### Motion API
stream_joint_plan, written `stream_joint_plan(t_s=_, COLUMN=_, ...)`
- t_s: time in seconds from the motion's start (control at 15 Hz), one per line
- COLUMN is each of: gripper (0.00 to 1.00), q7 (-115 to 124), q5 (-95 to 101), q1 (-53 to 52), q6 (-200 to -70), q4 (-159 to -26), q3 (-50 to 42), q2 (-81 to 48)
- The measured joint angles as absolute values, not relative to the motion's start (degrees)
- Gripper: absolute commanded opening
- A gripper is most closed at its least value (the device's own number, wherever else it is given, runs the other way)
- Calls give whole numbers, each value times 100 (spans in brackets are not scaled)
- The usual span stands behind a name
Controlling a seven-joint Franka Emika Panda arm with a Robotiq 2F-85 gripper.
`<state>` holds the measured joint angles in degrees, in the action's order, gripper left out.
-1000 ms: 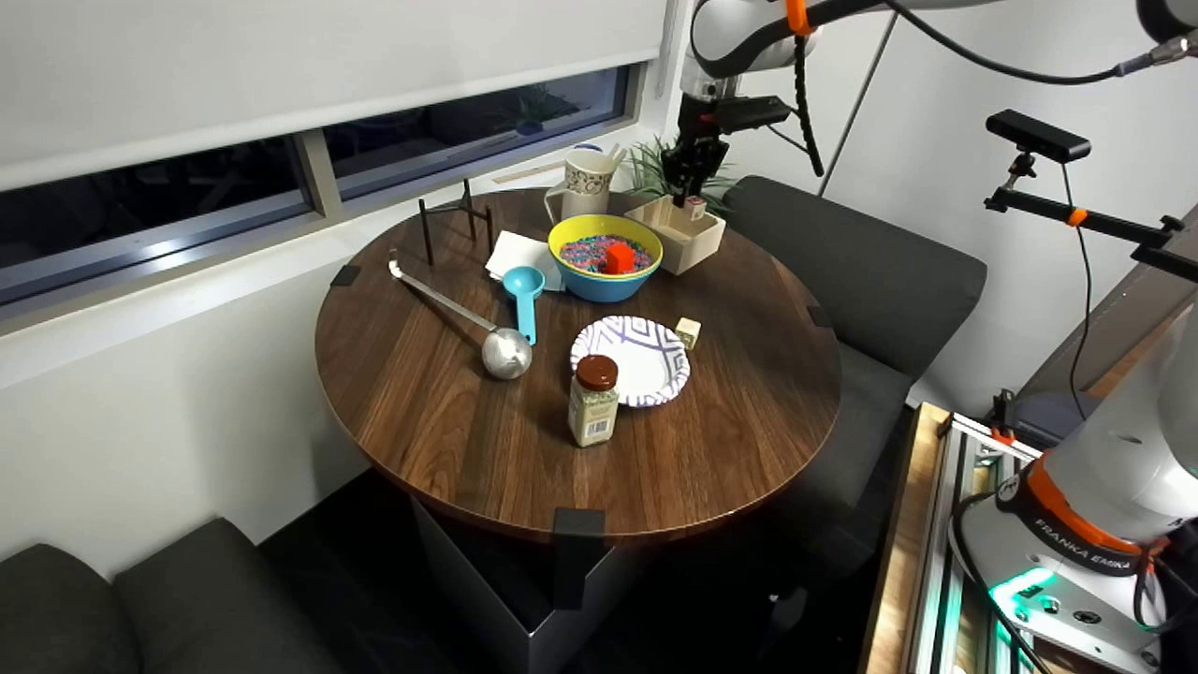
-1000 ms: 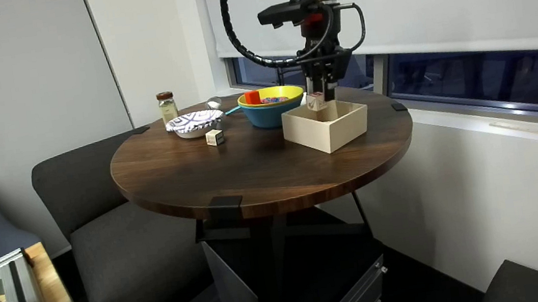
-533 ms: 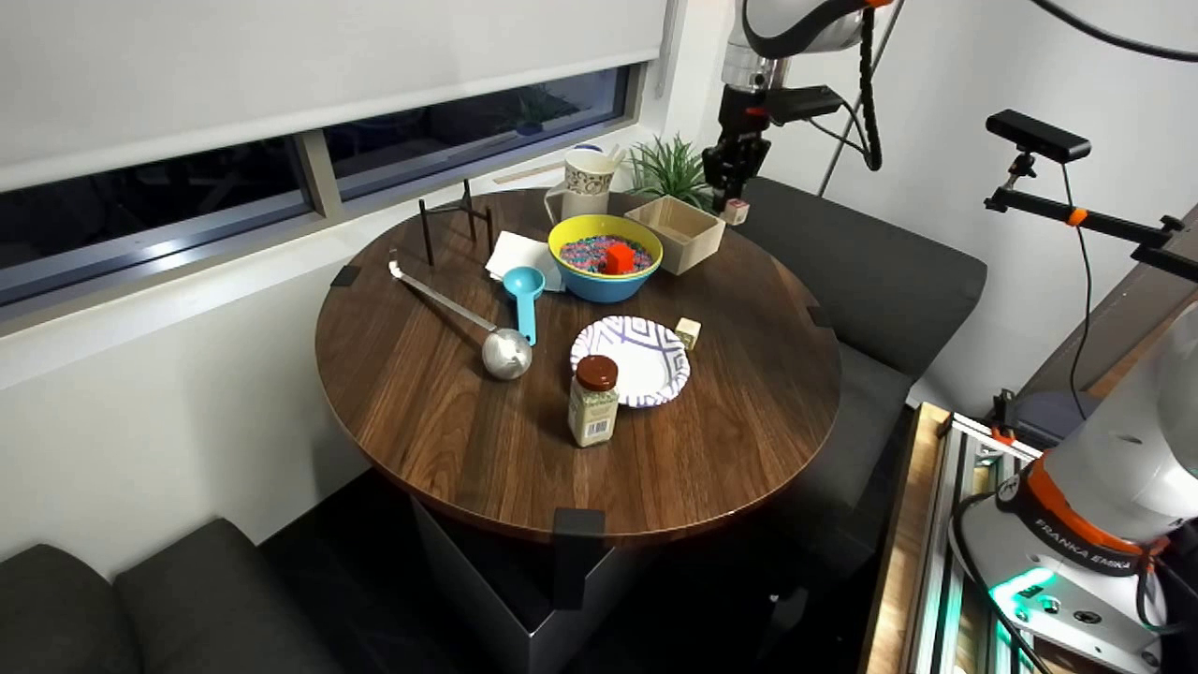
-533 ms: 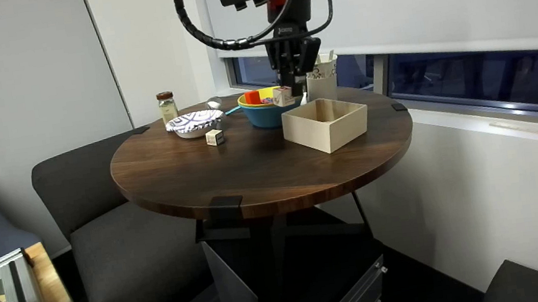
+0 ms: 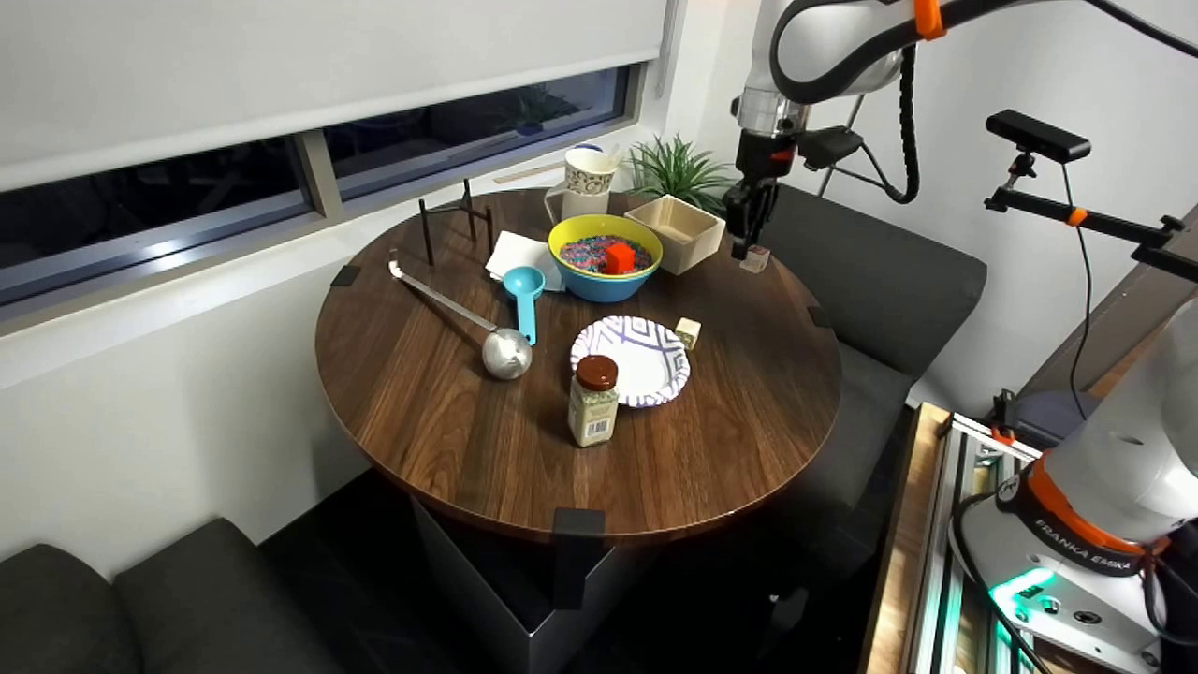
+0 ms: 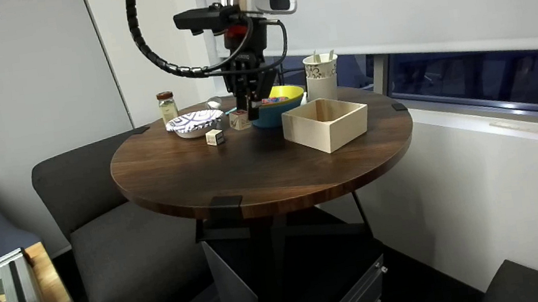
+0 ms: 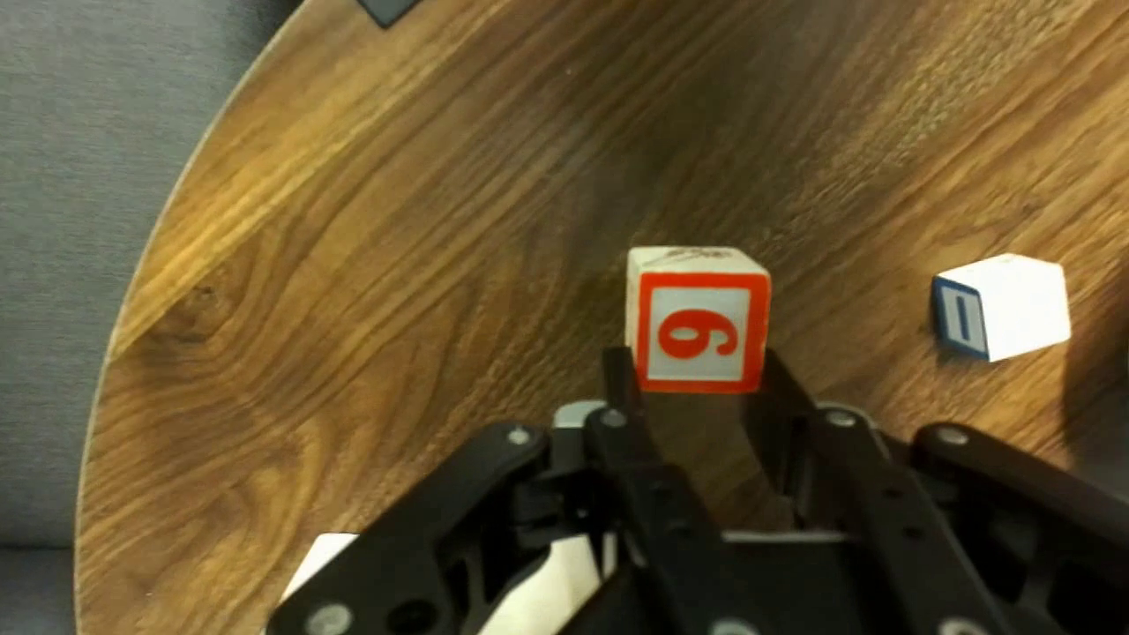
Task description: Remove a block from the wooden box and put it on the table
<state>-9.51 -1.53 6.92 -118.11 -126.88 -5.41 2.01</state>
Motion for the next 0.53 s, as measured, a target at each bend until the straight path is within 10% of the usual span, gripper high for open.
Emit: stream_joint_plan(t_s=0.53, gripper=9, q7=-1408, q5=-240, q1=267, q6=-13211, q4=-13325, q3=-256, q2=239)
